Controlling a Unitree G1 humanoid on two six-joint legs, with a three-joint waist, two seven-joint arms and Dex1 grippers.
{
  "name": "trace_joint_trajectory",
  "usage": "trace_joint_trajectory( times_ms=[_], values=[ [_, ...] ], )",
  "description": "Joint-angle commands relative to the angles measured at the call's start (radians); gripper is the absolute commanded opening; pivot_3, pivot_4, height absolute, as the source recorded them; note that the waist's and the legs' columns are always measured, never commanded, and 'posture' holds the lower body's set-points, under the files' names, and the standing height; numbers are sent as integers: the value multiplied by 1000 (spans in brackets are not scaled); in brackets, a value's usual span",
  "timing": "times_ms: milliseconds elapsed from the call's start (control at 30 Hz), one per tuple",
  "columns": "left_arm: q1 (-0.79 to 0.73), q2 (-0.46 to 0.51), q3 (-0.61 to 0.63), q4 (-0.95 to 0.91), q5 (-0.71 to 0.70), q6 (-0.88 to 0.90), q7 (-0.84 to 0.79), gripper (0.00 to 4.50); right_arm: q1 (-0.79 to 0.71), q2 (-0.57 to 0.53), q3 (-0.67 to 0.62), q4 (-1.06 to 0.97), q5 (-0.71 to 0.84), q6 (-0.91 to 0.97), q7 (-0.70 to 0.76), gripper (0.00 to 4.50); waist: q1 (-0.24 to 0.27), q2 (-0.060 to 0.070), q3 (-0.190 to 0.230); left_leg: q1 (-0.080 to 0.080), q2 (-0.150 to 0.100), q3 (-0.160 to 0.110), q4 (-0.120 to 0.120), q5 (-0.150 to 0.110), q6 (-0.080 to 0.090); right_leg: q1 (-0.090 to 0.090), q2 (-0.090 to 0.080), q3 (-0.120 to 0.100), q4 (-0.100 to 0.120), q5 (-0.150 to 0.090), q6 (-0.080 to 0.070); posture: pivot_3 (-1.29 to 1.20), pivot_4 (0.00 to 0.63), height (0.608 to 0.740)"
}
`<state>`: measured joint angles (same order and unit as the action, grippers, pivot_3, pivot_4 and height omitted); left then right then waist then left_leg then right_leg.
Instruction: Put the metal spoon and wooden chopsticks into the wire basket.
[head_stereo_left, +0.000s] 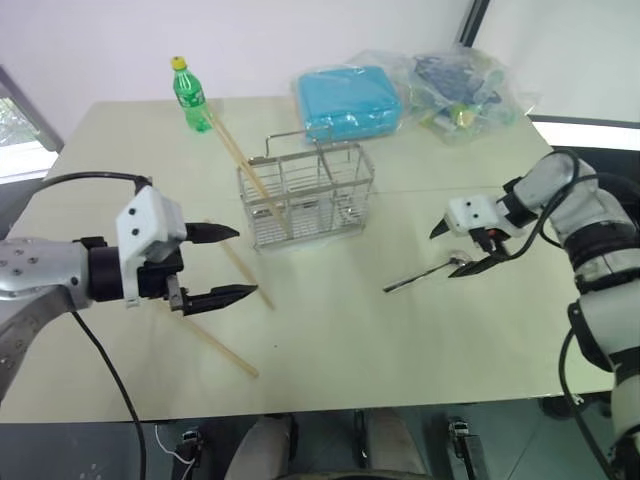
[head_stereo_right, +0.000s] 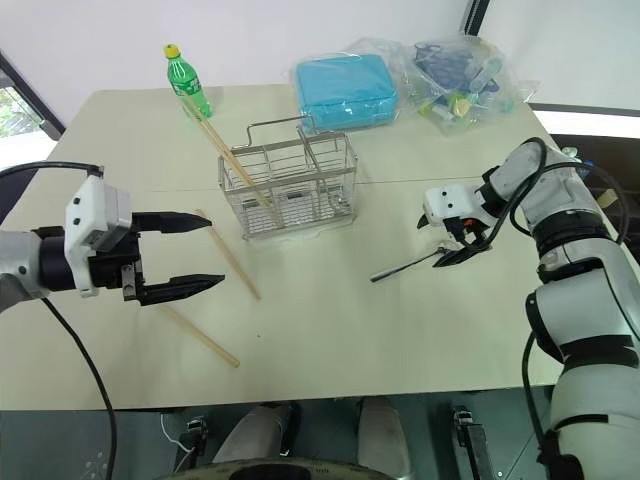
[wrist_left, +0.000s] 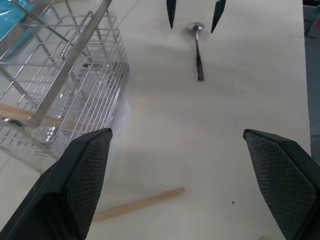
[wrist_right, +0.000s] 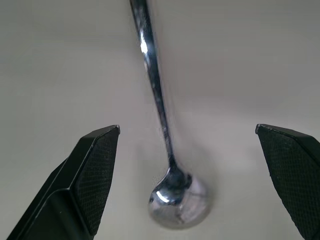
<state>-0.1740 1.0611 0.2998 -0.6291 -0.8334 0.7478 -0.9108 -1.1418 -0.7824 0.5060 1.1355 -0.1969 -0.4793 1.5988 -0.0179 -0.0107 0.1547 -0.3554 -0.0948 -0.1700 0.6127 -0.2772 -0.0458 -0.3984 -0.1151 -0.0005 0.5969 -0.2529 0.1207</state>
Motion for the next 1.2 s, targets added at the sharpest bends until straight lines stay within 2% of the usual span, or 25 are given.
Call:
trace_joint_trajectory(
  times_ms=[33, 200, 267, 367, 533, 833, 900, 967, 1000, 1100, 1200],
  values=[
    [-8, 4, 26, -33, -21, 9, 13, 4429, -34, 16, -7, 50, -60, -53, -48, 4500, 0, 0, 0, 0, 0, 0, 0, 0, 0, 0, 0, 0, 0, 0, 0, 0, 150, 729],
    [-5, 2, 35, -40, -25, 14, 26, 4429, -34, 54, -28, 87, -94, -63, -84, 4500, -2, 0, 0, 1, 2, 0, 0, 1, -2, 0, 3, 1, 1, 2, -3, 0, 150, 729],
    [-9, 2, 36, -42, -31, 16, 33, 4500, -29, 62, -36, 91, -95, -62, -84, 3982, -2, 0, 0, 1, 3, 0, 0, 2, -3, 0, 4, 1, 2, 2, -3, 0, 150, 729],
    [-27, 3, 27, -37, -36, 14, 42, 4500, -14, 67, -51, 92, -92, -65, -70, 2792, -1, 0, 0, 1, 3, 0, 0, 2, -3, 0, 4, 1, 2, 2, -3, 0, 150, 729],
    [-68, 4, 14, -16, -42, 15, 47, 4500, 4, 65, -75, 93, -87, -71, -62, 97, 0, 0, 0, 1, 3, 0, 0, 2, -3, 0, 4, 1, 2, 2, -3, 0, 150, 729],
    [-129, 0, -22, 32, -18, 2, 31, 4500, 36, 55, -131, 76, -67, -88, -54, 33, -1, 0, 0, 1, 3, 0, 1, 2, -3, 0, 4, 1, 2, 2, -3, 0, 150, 729],
    [-135, 0, -24, 41, -14, -2, 25, 4500, 40, 55, -166, 57, -29, -73, -13, 33, -1, 0, 0, 1, 3, 0, 1, 2, -3, 0, 4, 1, 2, 2, -3, 0, 150, 729],
    [-139, 3, -27, 59, 0, -12, 18, 4500, 54, 47, -183, -23, 101, -13, 12, 33, -2, 0, 0, 1, 3, 0, 1, 2, -3, 0, 4, 1, 2, 2, -3, 0, 150, 729],
    [-140, 4, -26, 65, 6, -15, 16, 4500, 66, 39, -178, -79, 168, 30, 15, 33, -2, 0, 0, 1, 3, 0, 1, 2, -3, 0, 4, 1, 2, 2, -3, 0, 150, 729],
    [-156, 0, -22, 92, 19, -23, 14, 4500, 123, -3, -213, -436, 500, 402, 16, 33, -3, 1, 0, 1, 3, 0, 1, 2, -3, -1, 4, 1, 2, 3, -2, 0, 150, 729],
    [-164, -5, -21, 108, 30, -28, 11, 4500, 152, -8, -305, -652, 661, 680, 8, 33, -1, 1, 0, 1, 4, -1, 1, 2, -3, -1, 4, 2, 2, 3, -2, 0, 150, 729]
  ],
)
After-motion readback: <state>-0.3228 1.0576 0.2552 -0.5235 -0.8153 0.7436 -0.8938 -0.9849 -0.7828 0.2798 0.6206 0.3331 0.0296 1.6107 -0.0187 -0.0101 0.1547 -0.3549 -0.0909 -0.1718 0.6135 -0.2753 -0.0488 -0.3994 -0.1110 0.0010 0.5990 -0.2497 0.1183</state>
